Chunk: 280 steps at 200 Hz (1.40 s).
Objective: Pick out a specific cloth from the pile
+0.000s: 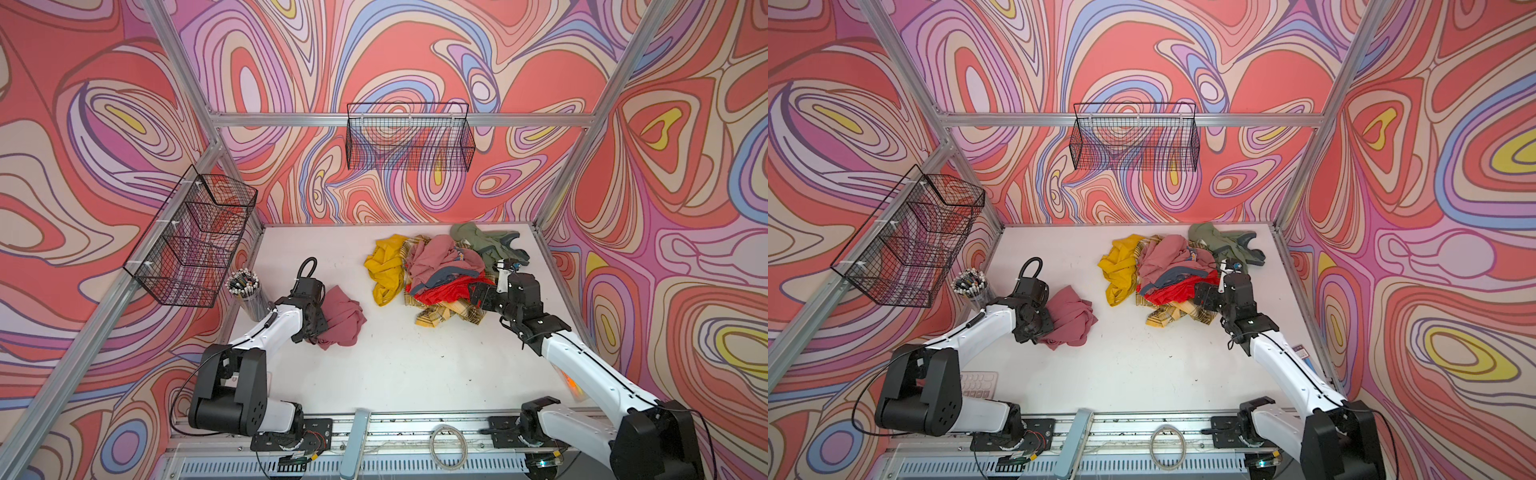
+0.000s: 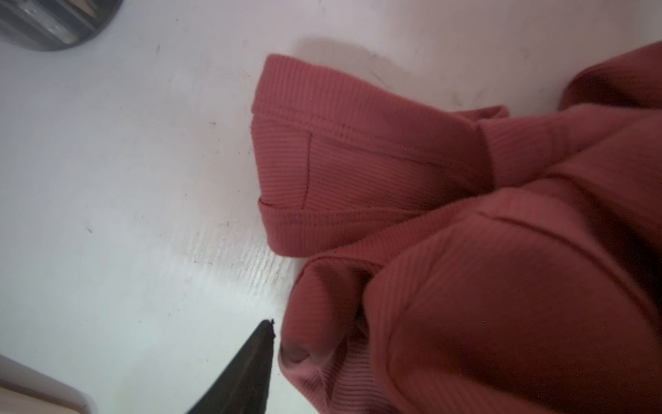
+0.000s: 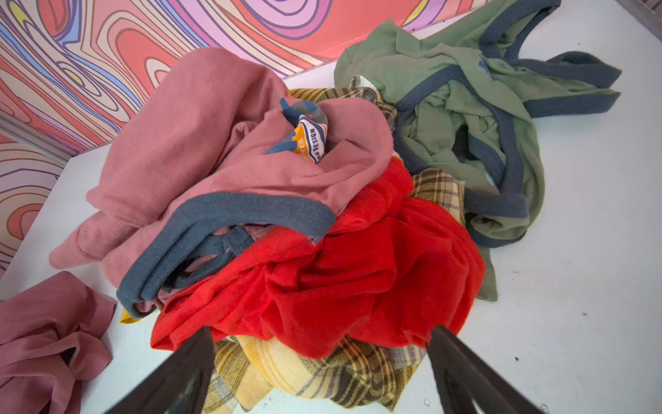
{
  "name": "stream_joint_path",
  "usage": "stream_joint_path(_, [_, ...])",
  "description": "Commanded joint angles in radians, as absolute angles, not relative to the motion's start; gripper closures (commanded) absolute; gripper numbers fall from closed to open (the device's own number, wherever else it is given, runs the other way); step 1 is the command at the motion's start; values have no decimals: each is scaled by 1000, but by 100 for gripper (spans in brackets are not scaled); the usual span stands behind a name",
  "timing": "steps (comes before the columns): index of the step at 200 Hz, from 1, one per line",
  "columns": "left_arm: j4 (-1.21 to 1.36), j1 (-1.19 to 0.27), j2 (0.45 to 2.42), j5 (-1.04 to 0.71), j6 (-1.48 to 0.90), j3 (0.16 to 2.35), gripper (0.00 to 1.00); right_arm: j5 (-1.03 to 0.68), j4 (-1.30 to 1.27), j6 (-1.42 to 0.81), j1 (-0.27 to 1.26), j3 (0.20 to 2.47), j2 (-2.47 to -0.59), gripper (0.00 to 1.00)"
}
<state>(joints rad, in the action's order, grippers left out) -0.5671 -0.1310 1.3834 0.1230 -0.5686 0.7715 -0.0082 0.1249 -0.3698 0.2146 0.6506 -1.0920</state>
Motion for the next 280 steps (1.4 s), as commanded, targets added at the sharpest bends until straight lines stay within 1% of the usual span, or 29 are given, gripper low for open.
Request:
stream_joint_path(1, [-572,-138,1252,100,-528,762,26,14,138,-354,209,642,-1068,3])
stream_joint_path(17, [-611,-159,1160,156,-511,770,11,20,140,-350,209,641,-1068,3])
stream_joint_path(22, [-623,-166,1137,174,-505,773,10,23,139,-349,209,641,-1068,3])
stream_joint_path(25, [-630,-171,1124,184,-503,776,6,23,140,-350,209,640,-1068,3])
stream_joint_path(29, [-639,-179,1109,197,-501,779,4,24,139,-348,209,641,-1069,3])
stream_joint_path(48, [-673,-234,1068,253,-487,799,3,26,139,-344,209,646,-1072,3])
stream_joint_path(74, [-695,-373,1080,396,-468,826,2,21,147,-336,209,659,-1074,3])
stream_joint_path(119, [-677,-604,1244,532,-392,867,0,30,158,-324,209,661,-1065,3])
stream_joint_path(134, [-677,-647,1322,542,-366,890,0,36,160,-318,209,660,-1063,3])
stream_joint_path(160, [-693,-655,1463,552,-358,953,0,52,164,-305,209,655,-1064,2])
stream_joint_path(185, [-677,-654,1578,512,-328,1011,0,67,169,-293,209,652,-1060,2])
stream_joint_path(232, [-819,-650,1841,490,-352,1170,0,97,178,-268,209,640,-1028,2])
stream_joint_path(241, [-823,-645,1869,475,-354,1187,0,97,180,-264,210,640,-1023,2])
stream_joint_path(267, [-793,-608,1890,344,-372,1180,0,97,188,-253,210,643,-1018,2])
stream_joint_path(280, [-781,-581,1892,299,-380,1158,3,97,189,-248,209,646,-1017,2])
